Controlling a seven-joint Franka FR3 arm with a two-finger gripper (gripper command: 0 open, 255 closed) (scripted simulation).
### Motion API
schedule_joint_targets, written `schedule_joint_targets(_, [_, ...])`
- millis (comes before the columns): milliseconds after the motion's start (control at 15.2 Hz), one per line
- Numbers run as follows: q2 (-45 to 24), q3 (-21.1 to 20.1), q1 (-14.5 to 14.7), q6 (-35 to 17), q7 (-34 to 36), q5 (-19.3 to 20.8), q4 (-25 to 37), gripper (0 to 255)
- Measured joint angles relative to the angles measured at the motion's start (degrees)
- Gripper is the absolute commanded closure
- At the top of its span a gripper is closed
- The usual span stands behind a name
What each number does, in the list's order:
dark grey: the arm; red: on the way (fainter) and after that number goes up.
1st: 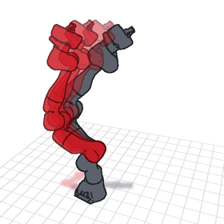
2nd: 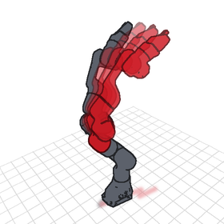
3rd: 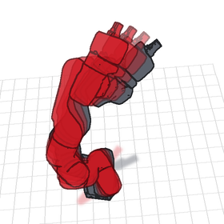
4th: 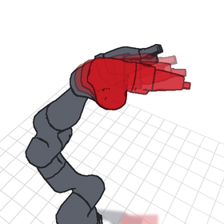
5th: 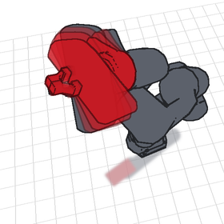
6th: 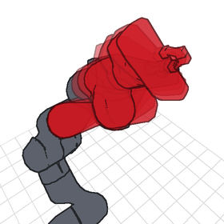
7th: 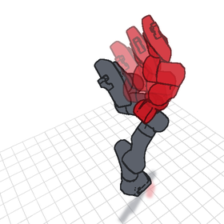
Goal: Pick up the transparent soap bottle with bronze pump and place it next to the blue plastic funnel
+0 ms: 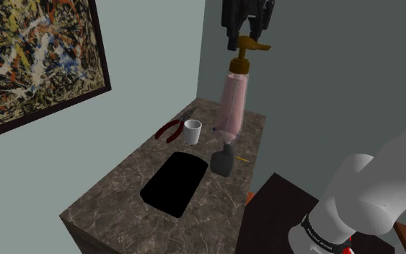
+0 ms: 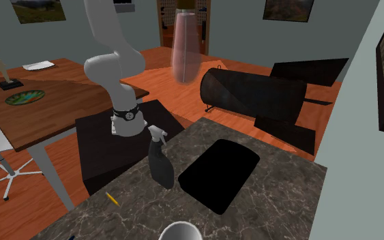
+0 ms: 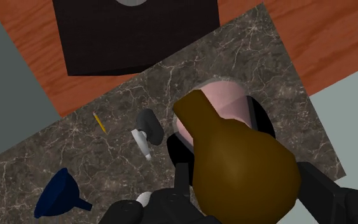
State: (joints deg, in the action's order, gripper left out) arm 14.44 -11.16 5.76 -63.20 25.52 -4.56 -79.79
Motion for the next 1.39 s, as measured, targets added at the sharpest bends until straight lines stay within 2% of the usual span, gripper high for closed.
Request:
schedule_joint_targets(396, [-4.59, -0.64, 0.13, 5.64, 1.05, 0.6, 10.19, 255])
schedule_joint_targets(924, [0.3, 6.47, -3.53, 0.4, -10.65, 2.24, -0.39, 255])
schedule_joint_targets(1386, [-0.2, 13.12, -6.9, -4.13, -21.42, 4.65, -4.59, 255])
